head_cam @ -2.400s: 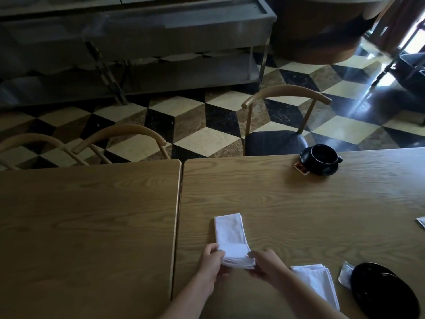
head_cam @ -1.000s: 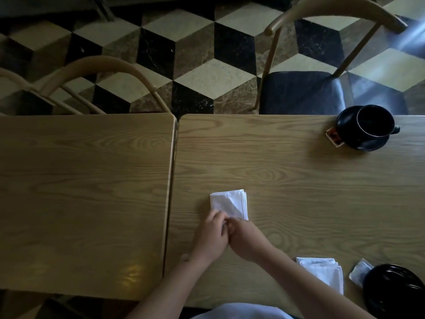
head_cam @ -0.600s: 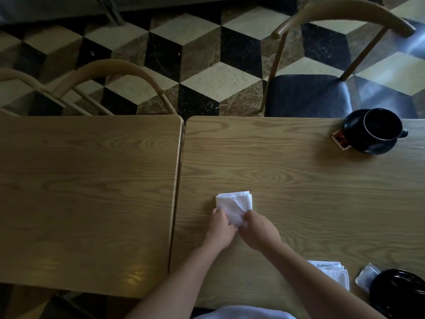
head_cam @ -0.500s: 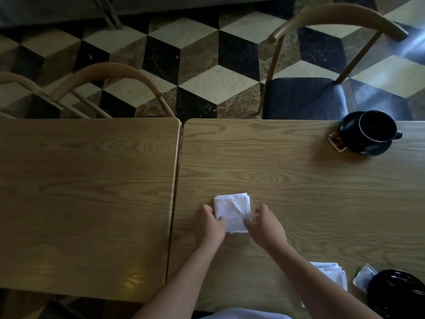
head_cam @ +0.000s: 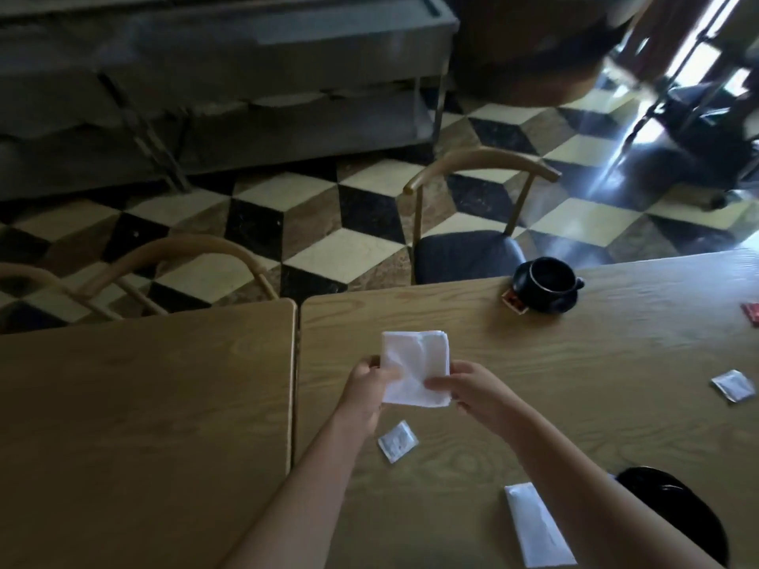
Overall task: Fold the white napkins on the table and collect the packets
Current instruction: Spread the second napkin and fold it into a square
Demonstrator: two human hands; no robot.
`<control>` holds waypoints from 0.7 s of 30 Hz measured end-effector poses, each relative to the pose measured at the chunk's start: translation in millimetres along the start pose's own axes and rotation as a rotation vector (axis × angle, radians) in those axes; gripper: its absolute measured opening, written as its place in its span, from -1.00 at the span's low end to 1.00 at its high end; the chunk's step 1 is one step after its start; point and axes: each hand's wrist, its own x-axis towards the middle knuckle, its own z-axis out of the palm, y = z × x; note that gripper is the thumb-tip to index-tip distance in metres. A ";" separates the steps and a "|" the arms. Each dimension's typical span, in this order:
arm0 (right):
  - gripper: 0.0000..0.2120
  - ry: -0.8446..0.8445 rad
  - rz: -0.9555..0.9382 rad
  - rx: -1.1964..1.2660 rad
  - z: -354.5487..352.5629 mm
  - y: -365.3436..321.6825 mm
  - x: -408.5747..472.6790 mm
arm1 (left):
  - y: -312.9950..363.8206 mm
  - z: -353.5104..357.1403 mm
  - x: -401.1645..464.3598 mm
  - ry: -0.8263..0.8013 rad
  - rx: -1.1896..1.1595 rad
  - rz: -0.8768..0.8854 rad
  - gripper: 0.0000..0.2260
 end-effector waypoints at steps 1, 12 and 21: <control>-0.84 0.015 -0.042 0.040 -8.9 -11.1 -15.7 | 11.5 6.7 -7.2 -0.080 -0.010 0.030 -0.60; -0.70 0.386 -0.317 0.331 -91.3 -50.4 -160.3 | 50.1 128.1 -82.5 -0.529 -0.033 0.190 -0.70; -0.82 0.467 -0.440 0.403 -161.2 -31.0 -195.0 | 50.1 212.6 -107.2 -0.641 0.036 0.224 -0.75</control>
